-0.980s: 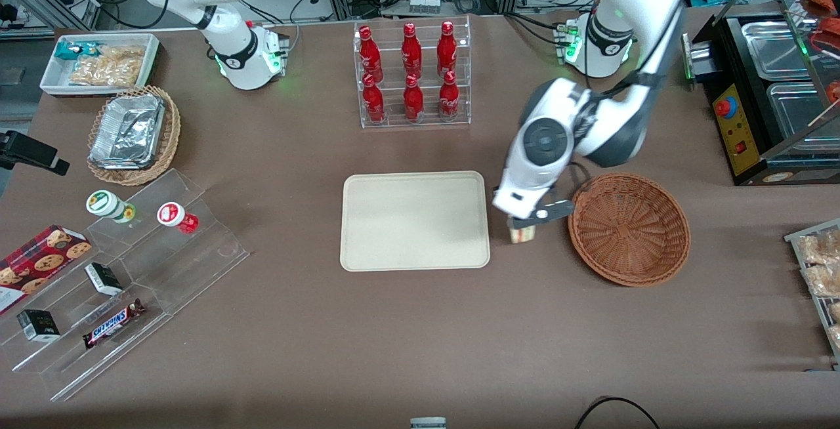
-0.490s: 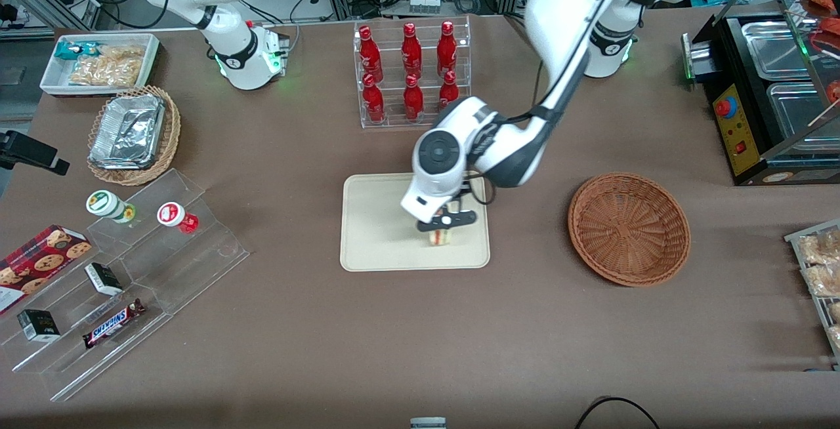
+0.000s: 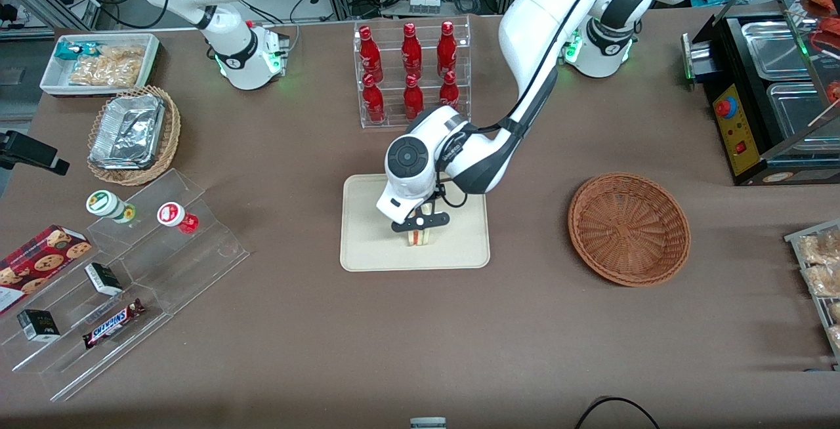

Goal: Place sandwich from basket to tray

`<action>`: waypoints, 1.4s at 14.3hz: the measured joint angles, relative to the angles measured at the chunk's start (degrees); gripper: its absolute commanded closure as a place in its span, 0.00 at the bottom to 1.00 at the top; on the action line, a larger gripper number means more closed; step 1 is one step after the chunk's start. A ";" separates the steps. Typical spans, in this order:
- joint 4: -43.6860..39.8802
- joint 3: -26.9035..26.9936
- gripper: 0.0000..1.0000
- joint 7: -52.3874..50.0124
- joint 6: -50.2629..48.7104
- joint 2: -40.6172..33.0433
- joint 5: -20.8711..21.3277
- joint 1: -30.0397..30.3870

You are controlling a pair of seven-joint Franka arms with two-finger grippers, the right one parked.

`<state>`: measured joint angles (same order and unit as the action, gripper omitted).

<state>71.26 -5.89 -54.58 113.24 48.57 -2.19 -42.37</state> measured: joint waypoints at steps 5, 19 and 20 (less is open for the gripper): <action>-1.05 0.00 0.00 -2.18 0.69 1.19 0.00 -0.71; 3.18 4.58 0.00 -2.55 -12.85 -12.32 0.08 6.13; 5.01 4.60 0.00 0.26 -12.88 -13.85 0.06 7.90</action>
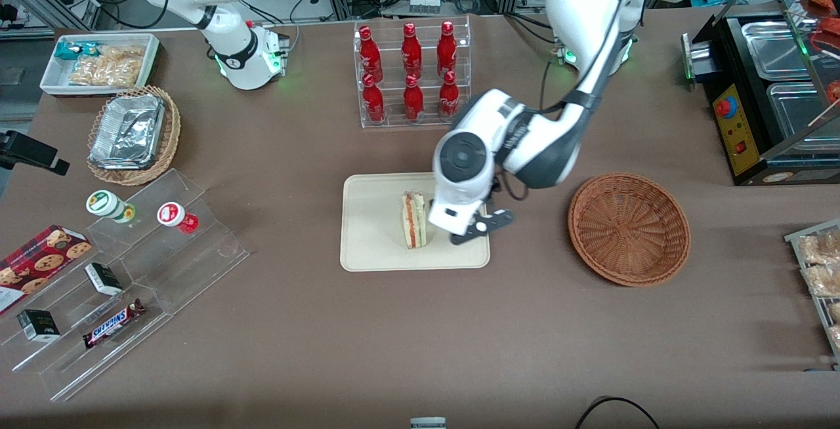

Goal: Place sandwich from basket to tray

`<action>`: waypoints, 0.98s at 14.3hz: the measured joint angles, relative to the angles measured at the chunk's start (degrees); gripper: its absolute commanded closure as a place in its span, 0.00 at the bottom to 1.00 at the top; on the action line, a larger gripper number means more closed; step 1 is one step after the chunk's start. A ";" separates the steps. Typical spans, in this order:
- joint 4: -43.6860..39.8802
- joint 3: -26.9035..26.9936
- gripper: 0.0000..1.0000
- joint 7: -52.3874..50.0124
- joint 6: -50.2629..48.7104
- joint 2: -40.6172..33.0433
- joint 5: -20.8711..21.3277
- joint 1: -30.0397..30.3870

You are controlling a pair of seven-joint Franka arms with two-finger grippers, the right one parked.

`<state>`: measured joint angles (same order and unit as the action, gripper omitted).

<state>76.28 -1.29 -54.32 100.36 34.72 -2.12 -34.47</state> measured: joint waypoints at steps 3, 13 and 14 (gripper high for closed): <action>7.43 0.10 0.00 7.58 -0.19 -6.67 -0.03 4.96; 22.35 -4.41 0.00 31.42 -8.74 -25.81 -0.04 22.60; 22.31 -5.63 0.00 35.07 -10.38 -27.40 -0.03 25.78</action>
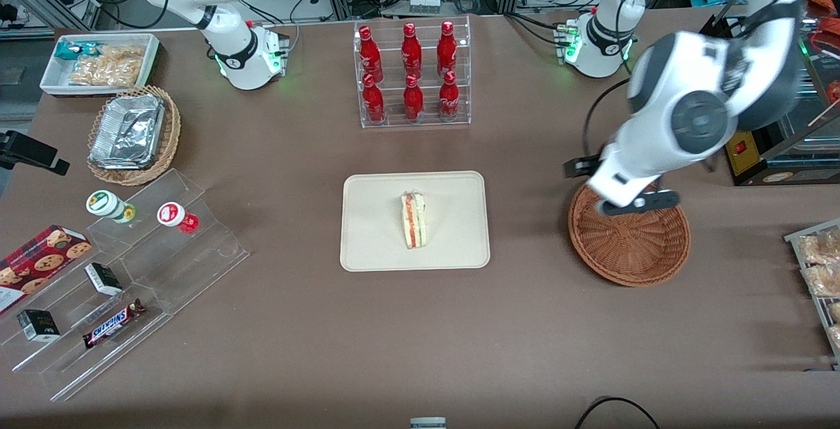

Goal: Place sandwich from basket to tray

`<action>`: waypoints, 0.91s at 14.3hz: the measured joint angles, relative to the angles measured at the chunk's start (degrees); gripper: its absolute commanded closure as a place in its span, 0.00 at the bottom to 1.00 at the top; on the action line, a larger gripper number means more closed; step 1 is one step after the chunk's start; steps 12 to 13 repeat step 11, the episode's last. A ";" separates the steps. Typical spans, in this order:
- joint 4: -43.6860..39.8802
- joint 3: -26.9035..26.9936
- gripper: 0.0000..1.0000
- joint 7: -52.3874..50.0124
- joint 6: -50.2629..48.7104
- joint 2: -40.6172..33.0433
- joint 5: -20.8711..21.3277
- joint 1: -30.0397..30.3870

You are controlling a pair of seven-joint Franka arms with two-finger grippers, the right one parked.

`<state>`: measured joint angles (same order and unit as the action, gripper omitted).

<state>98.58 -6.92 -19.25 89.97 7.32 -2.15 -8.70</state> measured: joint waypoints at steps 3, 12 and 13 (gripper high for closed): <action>-0.25 -0.54 0.00 9.14 -2.33 -4.60 0.07 5.34; -5.08 7.31 0.00 21.14 -2.45 -8.34 0.88 7.83; -5.08 7.31 0.00 21.14 -2.45 -8.34 0.88 7.83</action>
